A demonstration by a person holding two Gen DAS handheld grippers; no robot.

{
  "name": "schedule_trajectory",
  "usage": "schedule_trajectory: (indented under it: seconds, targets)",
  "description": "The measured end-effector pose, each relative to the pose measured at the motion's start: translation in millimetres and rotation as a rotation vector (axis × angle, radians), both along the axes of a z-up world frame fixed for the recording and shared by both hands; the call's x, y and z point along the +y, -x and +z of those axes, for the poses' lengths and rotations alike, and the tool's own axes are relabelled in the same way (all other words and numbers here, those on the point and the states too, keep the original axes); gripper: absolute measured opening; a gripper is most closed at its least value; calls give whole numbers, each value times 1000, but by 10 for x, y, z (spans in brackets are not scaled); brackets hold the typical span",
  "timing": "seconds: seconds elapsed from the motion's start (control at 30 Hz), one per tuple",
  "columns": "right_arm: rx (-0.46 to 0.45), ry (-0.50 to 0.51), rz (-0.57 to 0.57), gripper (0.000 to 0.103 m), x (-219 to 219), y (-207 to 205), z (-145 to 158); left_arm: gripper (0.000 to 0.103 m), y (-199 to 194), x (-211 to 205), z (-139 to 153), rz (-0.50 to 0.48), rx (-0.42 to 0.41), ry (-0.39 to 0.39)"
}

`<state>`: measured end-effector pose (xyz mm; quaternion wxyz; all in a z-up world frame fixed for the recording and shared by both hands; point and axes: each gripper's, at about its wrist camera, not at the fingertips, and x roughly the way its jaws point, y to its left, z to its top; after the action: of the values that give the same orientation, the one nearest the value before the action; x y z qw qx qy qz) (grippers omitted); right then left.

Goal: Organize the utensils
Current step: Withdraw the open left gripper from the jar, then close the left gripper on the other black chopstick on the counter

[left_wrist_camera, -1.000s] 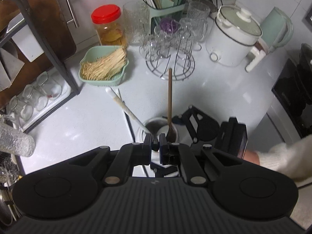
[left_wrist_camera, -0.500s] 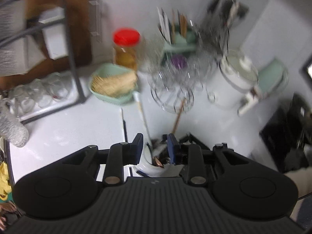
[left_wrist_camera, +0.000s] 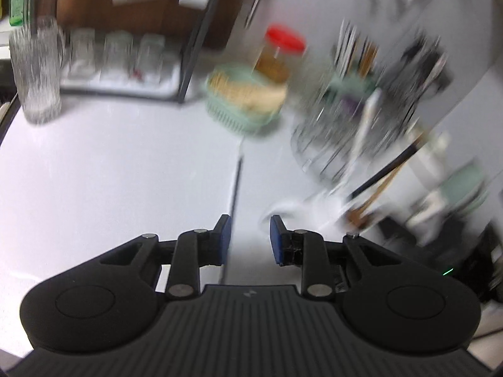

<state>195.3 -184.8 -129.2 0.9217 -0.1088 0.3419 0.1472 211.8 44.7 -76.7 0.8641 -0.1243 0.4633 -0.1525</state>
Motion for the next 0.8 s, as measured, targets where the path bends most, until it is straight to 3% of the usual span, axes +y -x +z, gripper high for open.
schedule_trajectory:
  seconds: [0.1,0.27,0.57,0.8]
  targets:
    - [3,1,-18,92,-130,55,5,30,46,-135,-341,-38,56,-68]
    - [7,0,-37,92,-319,123,5,25,157,-245,-696,-59,114,-115]
    - [-10,-7,-15,92,-381,152,-5,15,106,-373,-944,1,155,-149]
    - [-21,-12,7,92,-422,172,-12,9,113,-563,-987,30,141,-223]
